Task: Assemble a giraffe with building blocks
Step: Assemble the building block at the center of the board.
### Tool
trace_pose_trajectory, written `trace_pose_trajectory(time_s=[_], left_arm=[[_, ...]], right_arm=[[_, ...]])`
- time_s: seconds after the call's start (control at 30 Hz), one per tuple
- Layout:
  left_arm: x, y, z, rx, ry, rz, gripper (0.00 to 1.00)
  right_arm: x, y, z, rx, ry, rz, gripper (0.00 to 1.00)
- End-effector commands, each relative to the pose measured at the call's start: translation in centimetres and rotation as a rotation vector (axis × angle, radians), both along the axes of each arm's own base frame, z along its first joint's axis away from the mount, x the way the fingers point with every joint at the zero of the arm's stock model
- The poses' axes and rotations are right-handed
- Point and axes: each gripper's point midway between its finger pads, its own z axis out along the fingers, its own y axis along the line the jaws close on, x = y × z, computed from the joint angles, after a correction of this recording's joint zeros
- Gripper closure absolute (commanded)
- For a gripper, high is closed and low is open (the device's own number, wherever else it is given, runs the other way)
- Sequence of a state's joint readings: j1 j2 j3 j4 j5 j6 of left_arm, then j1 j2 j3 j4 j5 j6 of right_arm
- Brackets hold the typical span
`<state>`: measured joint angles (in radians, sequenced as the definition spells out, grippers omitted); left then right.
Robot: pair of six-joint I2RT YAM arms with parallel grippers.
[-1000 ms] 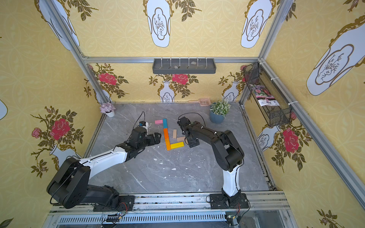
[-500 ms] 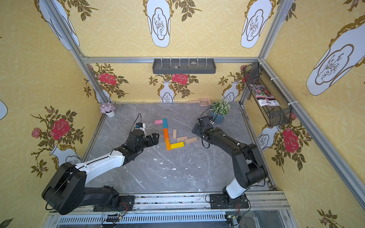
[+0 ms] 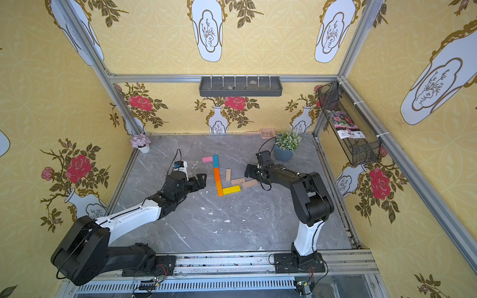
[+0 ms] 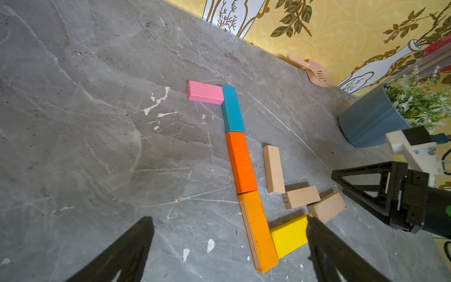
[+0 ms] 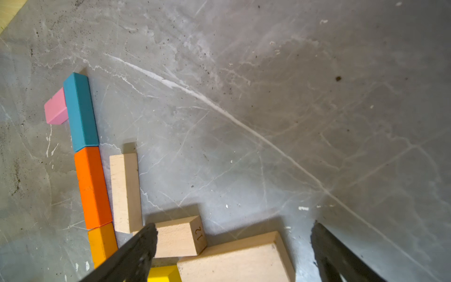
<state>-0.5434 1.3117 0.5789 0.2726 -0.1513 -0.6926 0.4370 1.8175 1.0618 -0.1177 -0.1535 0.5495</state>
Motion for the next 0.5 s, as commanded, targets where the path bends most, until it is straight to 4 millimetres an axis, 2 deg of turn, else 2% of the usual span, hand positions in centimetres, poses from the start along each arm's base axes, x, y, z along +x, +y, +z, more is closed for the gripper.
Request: trace_pose_trajectory(time_s=[0.0, 0.47], left_arm=[[0.2, -0.4, 0.4, -0.015, -0.011, -0.012, 0.01], [0.3, -0.6, 0.0, -0.011, 0.002, -0.022, 0.01]], right_arm=[[0.4, 0.5, 0.3, 0.031, -0.022, 0.014, 0.02], [-0.2, 1.7, 0.1, 0.104, -0.014, 0.04, 0.03]])
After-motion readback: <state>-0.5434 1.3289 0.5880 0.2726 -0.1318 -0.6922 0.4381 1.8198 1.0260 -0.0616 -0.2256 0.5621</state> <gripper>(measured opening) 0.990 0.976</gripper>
